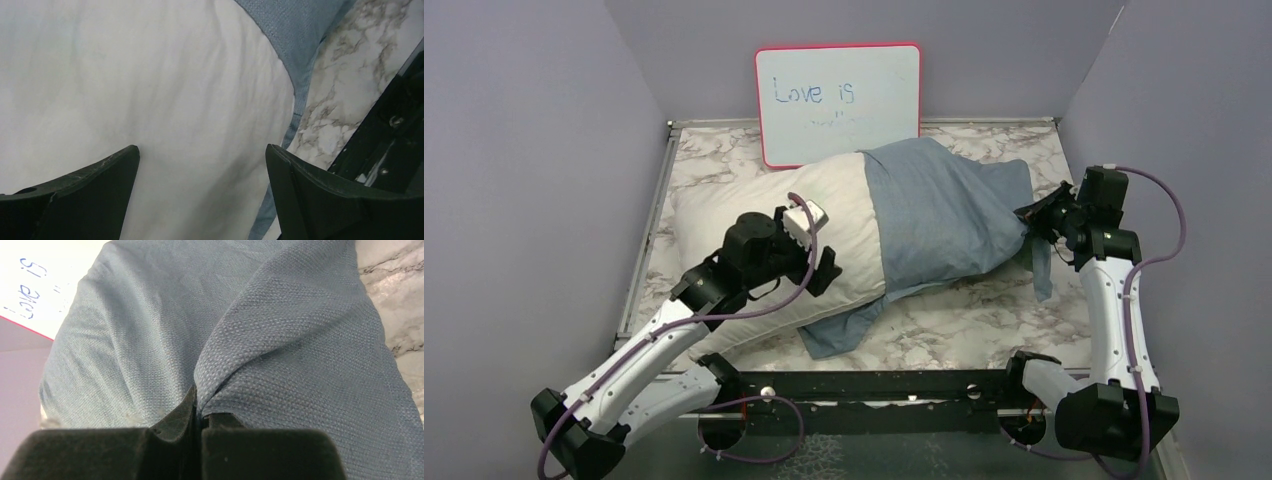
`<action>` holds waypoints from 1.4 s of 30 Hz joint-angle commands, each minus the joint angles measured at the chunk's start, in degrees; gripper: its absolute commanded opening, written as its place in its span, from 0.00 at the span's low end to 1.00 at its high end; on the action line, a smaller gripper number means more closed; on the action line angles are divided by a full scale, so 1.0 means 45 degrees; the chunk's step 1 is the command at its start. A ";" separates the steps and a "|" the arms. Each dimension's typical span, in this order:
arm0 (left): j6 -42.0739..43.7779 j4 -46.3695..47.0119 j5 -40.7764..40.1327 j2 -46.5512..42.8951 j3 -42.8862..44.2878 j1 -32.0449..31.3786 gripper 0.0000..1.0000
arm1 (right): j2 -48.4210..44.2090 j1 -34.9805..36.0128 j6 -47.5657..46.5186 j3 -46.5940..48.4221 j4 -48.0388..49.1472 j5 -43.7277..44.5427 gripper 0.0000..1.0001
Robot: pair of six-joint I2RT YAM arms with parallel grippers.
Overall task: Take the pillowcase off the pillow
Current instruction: Remove the pillow from the pillowcase.
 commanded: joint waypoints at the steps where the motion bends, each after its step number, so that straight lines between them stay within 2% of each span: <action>1: 0.2890 -0.0181 -0.1992 0.0405 0.0286 -0.1431 0.99 | -0.0263 -0.0118 -0.0146 0.0131 0.0797 -0.0639 0.00; 3: 0.3735 -0.0179 -0.2552 0.0804 0.0274 -0.2002 0.98 | -0.0296 -0.0108 -0.0079 0.0042 0.0862 -0.0751 0.00; 6: 0.4771 -0.0190 -0.2124 0.1749 0.0210 -0.2563 0.98 | -0.0271 -0.0109 0.0001 -0.0006 0.0939 -0.0874 0.01; 8: 0.4853 0.0174 -0.2510 0.2392 0.0045 -0.3028 0.98 | -0.0242 -0.0119 0.0005 0.0033 0.0950 -0.0968 0.01; 12: 0.4222 0.0384 -0.5424 0.3751 0.0048 -0.3386 0.97 | -0.0242 -0.0119 -0.0101 0.0166 0.0790 -0.0976 0.00; 13: 0.3986 0.0138 -0.5847 0.4046 0.0133 -0.3382 0.88 | -0.0282 -0.0117 -0.0121 0.0205 0.0743 -0.0914 0.01; 17: 0.3029 -0.0535 -0.7264 0.4496 0.0275 -0.3384 0.42 | -0.0469 -0.0114 -0.0151 0.0459 0.0563 -0.0613 0.00; 21: 0.2606 -0.0933 -0.8148 0.3823 0.0033 -0.3382 0.00 | -0.0578 -0.0116 -0.0186 0.0712 0.0414 -0.0404 0.01; 25: 0.2340 -0.0866 -0.8886 0.2234 -0.0074 -0.3382 0.00 | -0.0661 -0.0114 -0.0416 0.0978 0.0168 0.0242 0.01; 31: 0.2727 -0.1398 -1.0751 0.0344 0.0360 -0.3384 0.00 | -0.0437 -0.0103 -0.0753 0.1373 -0.0493 0.2420 0.01; 37: 0.3331 -0.2275 -1.3576 -0.1333 0.0356 -0.3382 0.00 | -0.0292 -0.0119 -0.0447 0.1094 -0.0324 0.2199 0.00; 42: 0.3347 -0.2280 -1.3838 -0.2498 0.0315 -0.3365 0.00 | -0.0200 -0.0116 -0.0269 0.0899 -0.0251 0.2252 0.00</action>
